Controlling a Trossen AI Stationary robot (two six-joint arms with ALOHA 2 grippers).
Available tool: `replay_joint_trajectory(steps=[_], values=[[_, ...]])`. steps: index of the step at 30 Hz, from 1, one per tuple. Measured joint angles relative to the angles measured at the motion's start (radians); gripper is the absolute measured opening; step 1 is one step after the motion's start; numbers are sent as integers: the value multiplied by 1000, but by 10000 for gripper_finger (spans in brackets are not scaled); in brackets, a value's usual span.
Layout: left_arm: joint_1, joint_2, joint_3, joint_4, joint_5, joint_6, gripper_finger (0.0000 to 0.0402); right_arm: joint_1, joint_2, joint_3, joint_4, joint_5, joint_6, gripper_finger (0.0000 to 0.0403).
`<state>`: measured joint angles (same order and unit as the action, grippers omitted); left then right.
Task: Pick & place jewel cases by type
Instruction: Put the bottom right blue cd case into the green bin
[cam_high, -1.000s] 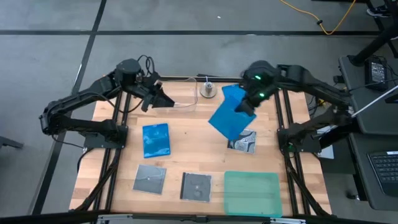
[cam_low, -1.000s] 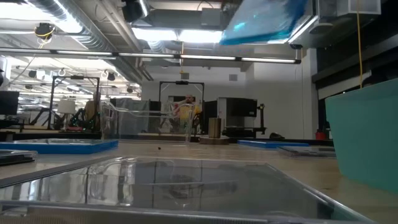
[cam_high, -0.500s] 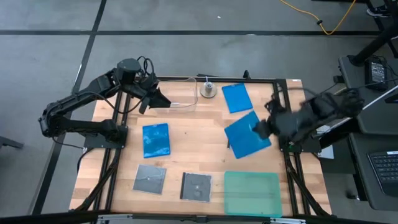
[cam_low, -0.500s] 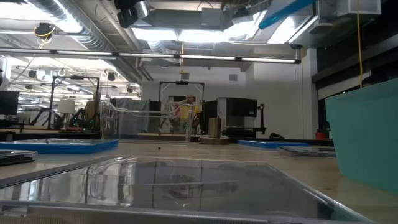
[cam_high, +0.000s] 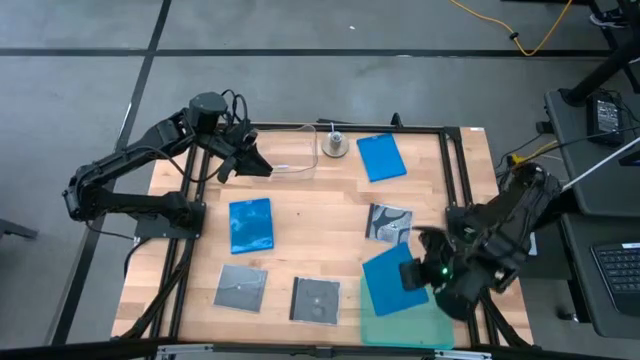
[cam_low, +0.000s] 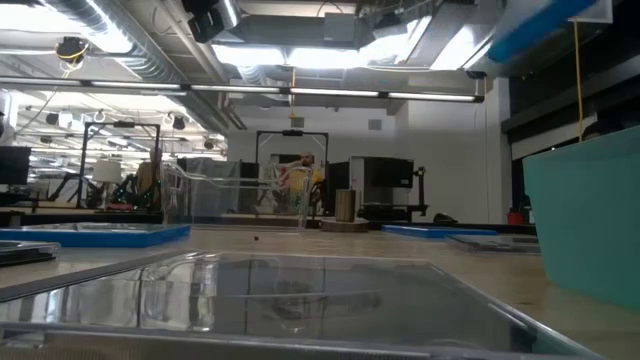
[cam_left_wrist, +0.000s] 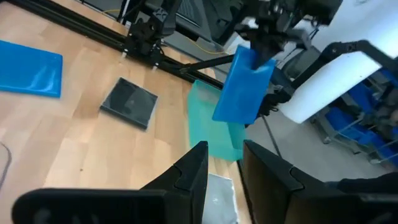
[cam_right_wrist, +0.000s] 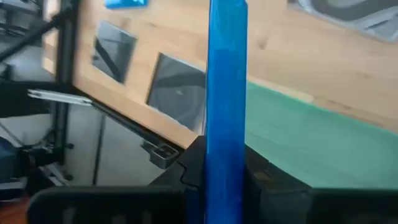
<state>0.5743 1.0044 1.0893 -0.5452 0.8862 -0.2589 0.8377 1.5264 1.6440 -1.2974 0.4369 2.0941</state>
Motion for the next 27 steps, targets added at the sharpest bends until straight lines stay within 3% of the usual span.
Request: replay_joint_trajectory(steps=[4,13,21,27], values=[[-6,0,0,-1,6,-44,93,10,39,0,1,-36,0,48],[-76,0,0,38,-1,-76,93,77,13,0,-2,15,-12,48],[-203,42,0,256,15,-236,93,58,-36,0,-1,16,-277,50],[-311,112,0,318,15,-232,93,-30,-74,0,90,55,-475,50]])
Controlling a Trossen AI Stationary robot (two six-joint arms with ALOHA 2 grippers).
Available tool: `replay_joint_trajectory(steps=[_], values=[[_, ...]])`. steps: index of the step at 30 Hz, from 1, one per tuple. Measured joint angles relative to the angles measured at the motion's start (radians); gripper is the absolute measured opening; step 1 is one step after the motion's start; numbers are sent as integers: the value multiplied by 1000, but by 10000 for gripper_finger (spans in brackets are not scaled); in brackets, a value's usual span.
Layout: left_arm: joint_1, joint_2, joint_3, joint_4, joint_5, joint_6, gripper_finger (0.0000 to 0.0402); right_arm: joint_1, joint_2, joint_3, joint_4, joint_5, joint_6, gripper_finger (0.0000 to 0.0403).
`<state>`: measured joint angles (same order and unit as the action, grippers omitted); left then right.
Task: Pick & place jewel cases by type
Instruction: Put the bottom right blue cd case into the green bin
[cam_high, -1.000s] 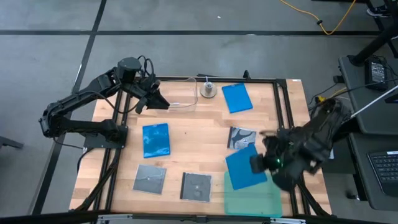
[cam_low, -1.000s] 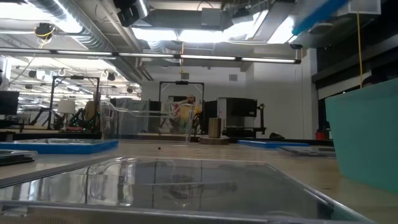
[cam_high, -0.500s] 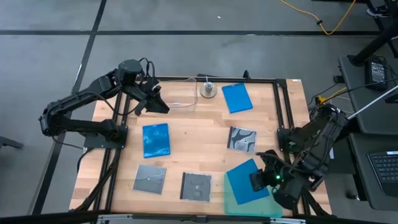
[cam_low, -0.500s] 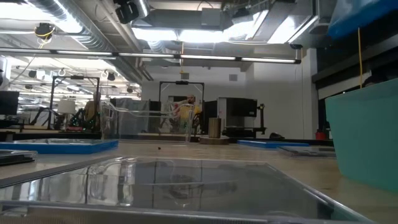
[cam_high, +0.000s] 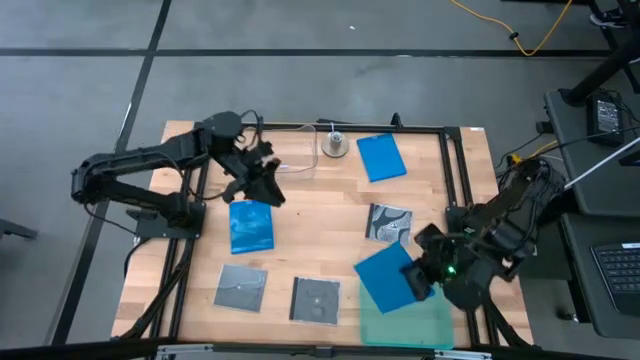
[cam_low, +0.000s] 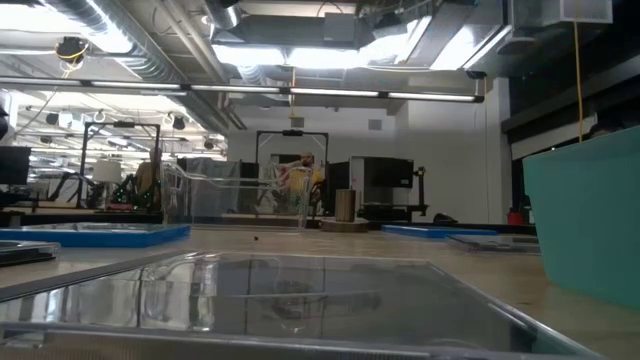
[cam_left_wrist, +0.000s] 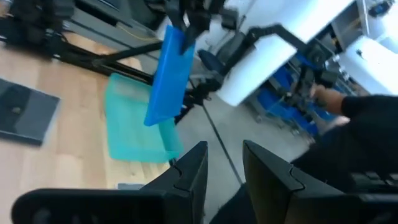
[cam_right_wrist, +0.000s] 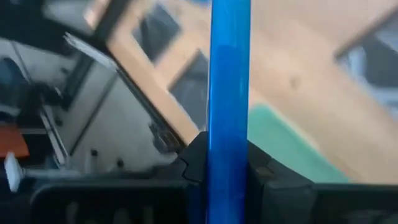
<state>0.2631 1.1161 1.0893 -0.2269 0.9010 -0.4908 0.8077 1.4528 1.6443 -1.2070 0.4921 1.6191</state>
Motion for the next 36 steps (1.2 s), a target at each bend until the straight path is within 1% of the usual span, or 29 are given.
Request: replay_joint_trajectory(steps=[2,4,6,9,11,12,17,23,27,33,36], values=[[-22,27,0,0,-24,27,96,-24,-11,0,19,69,-34,50],[-37,53,0,-1,-75,50,100,-45,-21,12,8,137,-49,50],[-40,72,0,-1,-144,66,106,-60,-32,24,-11,208,-58,50],[-32,101,0,6,-283,75,115,-68,-46,32,-75,330,-52,50],[-23,124,0,38,-342,65,120,-76,-58,34,-108,404,-44,50],[-18,136,0,65,-353,52,123,-79,-64,34,-119,433,-43,50],[-9,212,0,290,-347,-62,139,-109,-71,35,-123,547,-65,51],[-23,321,0,597,-292,-232,159,-127,-71,35,-121,639,-106,51],[-22,389,0,704,-293,-296,167,-127,-76,35,-115,711,-110,51],[-22,471,0,889,-299,-360,169,-127,-75,35,-90,719,-115,51],[-22,493,0,932,-301,-381,169,-127,-75,35,-55,719,-161,51]])
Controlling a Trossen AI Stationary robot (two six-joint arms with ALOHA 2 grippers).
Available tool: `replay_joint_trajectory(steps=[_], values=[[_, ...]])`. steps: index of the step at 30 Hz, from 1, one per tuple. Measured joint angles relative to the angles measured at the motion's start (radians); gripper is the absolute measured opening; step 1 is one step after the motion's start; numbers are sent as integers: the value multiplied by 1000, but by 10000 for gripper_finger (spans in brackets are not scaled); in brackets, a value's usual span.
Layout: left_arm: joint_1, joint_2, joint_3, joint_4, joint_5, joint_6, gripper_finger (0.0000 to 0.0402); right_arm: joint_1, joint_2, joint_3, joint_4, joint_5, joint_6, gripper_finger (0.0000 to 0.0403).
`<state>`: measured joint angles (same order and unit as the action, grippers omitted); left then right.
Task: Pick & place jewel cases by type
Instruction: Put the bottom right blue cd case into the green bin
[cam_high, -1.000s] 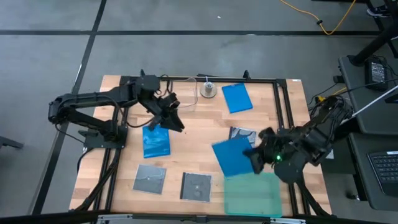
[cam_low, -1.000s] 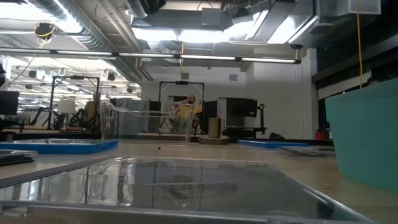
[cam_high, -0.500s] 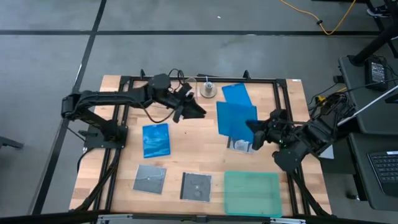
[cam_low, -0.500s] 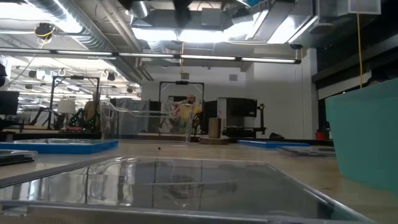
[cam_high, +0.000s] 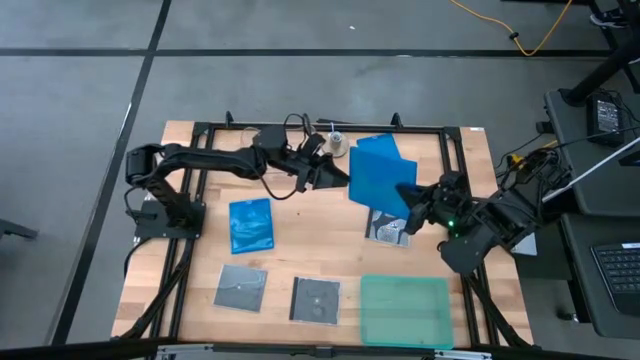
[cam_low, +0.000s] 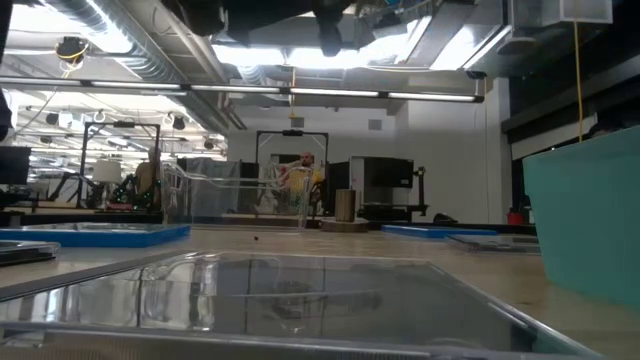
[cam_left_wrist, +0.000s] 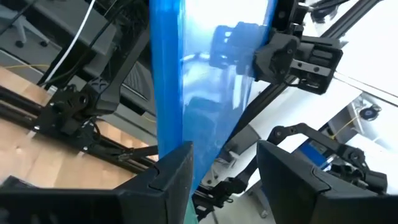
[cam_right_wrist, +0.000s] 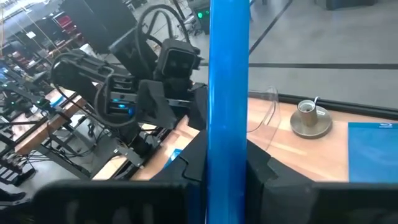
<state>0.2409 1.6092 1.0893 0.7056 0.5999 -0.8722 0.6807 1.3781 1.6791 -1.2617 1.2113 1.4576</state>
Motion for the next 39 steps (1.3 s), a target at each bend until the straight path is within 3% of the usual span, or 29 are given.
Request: replay_joint_trajectory(steps=[9,14,19,26,39], values=[[2,11,0,35,4,-16,169,-7,0,0,55,1,-57,51],[47,-39,0,35,56,-23,169,1,-23,0,62,-4,-62,51],[87,-83,0,4,84,-13,169,12,-47,0,135,-3,-167,51],[98,-84,0,-27,74,-3,169,-13,-52,0,281,-4,-364,51],[58,-81,0,-20,11,22,169,-125,-35,0,363,-117,-494,51]])
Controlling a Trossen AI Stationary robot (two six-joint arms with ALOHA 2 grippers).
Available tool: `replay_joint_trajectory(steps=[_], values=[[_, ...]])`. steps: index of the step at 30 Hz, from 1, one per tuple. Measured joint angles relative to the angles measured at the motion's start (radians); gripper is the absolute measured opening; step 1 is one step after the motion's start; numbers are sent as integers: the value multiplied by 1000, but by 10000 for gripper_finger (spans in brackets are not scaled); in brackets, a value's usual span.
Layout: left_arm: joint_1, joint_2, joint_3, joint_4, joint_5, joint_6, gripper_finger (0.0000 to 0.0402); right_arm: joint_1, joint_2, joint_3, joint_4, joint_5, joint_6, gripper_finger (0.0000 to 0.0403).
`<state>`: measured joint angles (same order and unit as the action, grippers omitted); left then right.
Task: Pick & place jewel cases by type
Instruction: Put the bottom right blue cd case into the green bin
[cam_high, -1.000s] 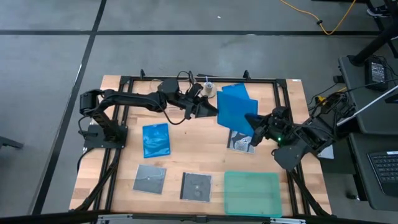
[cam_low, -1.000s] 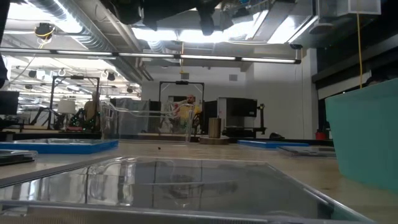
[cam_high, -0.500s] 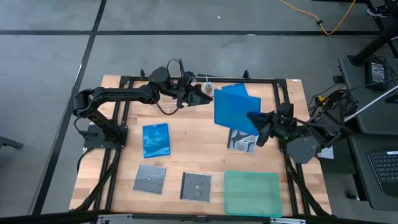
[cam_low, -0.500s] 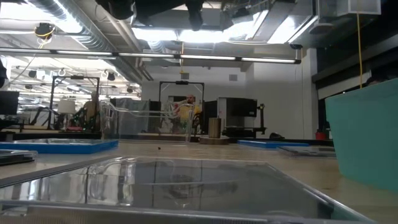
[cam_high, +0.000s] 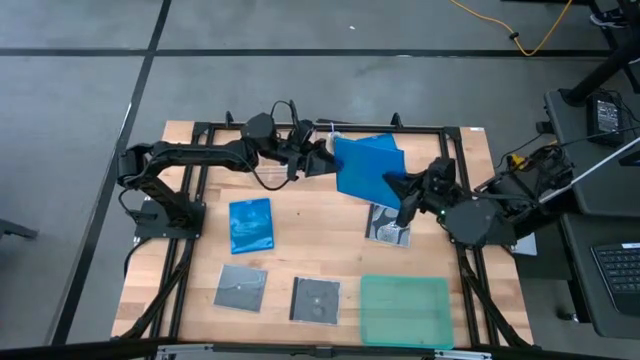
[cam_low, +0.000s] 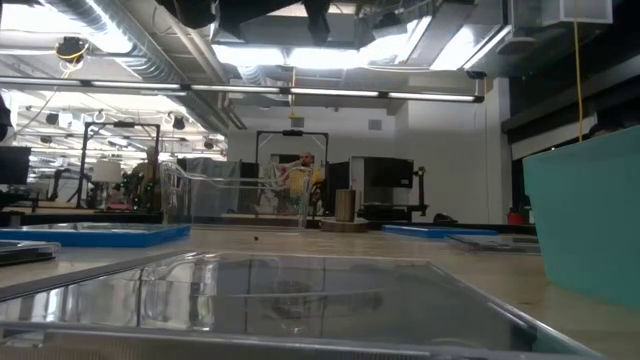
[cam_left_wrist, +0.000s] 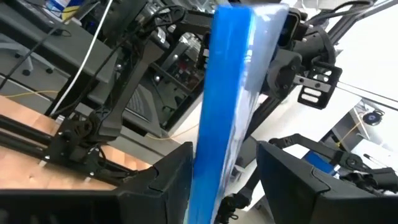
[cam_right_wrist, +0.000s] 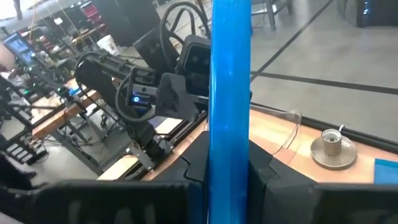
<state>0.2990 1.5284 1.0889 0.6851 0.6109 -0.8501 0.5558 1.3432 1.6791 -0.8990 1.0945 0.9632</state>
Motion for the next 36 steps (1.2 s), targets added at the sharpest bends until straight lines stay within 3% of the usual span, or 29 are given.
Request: replay_joint_trajectory(steps=[8,20,29,36], values=[[-17,0,0,0,-3,-10,150,-43,4,0,48,-47,-60,51],[-17,-2,0,36,20,-8,22,-44,-9,0,59,-54,-85,64],[-13,-7,0,50,33,-20,24,-59,-57,8,70,-244,-199,78],[-12,-9,7,46,30,-15,23,-61,-46,155,-59,-319,-261,79]])
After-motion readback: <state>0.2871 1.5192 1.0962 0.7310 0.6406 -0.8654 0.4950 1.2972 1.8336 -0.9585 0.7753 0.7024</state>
